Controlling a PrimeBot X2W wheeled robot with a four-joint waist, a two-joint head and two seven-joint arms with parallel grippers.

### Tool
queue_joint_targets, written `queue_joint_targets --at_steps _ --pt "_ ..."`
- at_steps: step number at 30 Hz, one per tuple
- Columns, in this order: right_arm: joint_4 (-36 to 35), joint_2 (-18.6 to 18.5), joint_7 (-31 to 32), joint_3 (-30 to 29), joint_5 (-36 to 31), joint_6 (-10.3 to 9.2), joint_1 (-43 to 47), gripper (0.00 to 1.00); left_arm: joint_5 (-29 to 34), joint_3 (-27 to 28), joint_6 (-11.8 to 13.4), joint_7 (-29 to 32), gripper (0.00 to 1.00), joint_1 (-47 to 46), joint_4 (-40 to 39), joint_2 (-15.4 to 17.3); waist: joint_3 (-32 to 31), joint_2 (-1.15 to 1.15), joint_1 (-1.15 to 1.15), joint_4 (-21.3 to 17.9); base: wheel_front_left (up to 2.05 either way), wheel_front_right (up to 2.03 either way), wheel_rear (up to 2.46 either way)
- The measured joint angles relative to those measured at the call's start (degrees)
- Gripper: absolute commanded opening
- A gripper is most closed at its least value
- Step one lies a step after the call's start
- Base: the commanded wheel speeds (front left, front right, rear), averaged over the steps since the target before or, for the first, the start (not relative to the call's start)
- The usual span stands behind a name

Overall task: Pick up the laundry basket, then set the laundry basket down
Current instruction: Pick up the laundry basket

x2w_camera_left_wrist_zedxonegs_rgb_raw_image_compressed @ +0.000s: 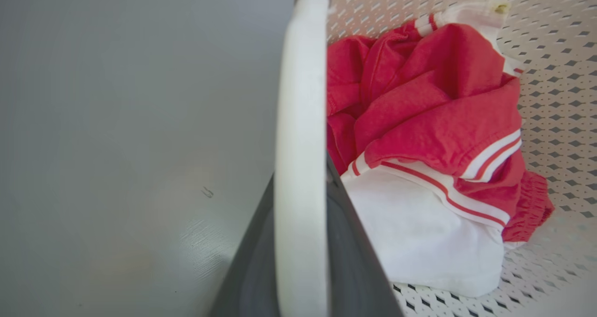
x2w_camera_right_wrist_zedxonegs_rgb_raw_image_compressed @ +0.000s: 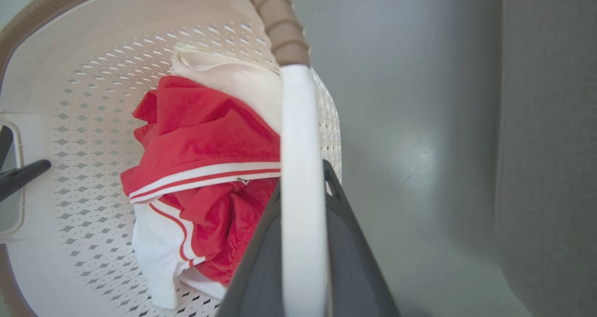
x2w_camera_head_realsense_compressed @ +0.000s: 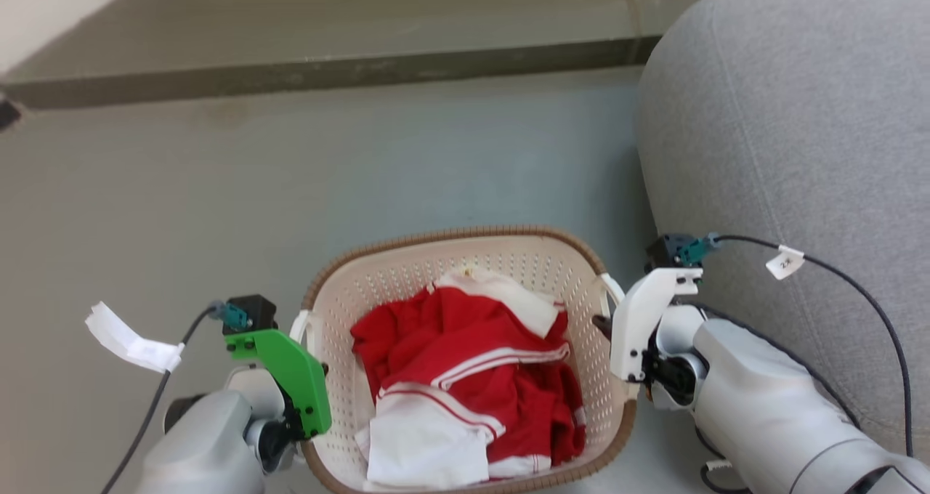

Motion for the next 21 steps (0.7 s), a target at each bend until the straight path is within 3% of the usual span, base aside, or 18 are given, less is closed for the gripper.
queue_joint_targets --at_steps 9,21 --pt "0.8 0.0 2.6 0.8 1.9 0.05 3.1 0.0 -0.7 -0.6 0.0 2.3 0.0 2.5 1.4 -0.9 -6.5 0.0 0.0 -0.1 0.0 0.0 0.0" --pt "0.8 0.0 4.0 1.9 2.5 0.05 3.1 0.0 -1.6 -0.9 0.0 3.5 0.0 2.5 1.8 -1.0 -8.9 0.0 0.0 -0.3 0.0 0.0 0.0"
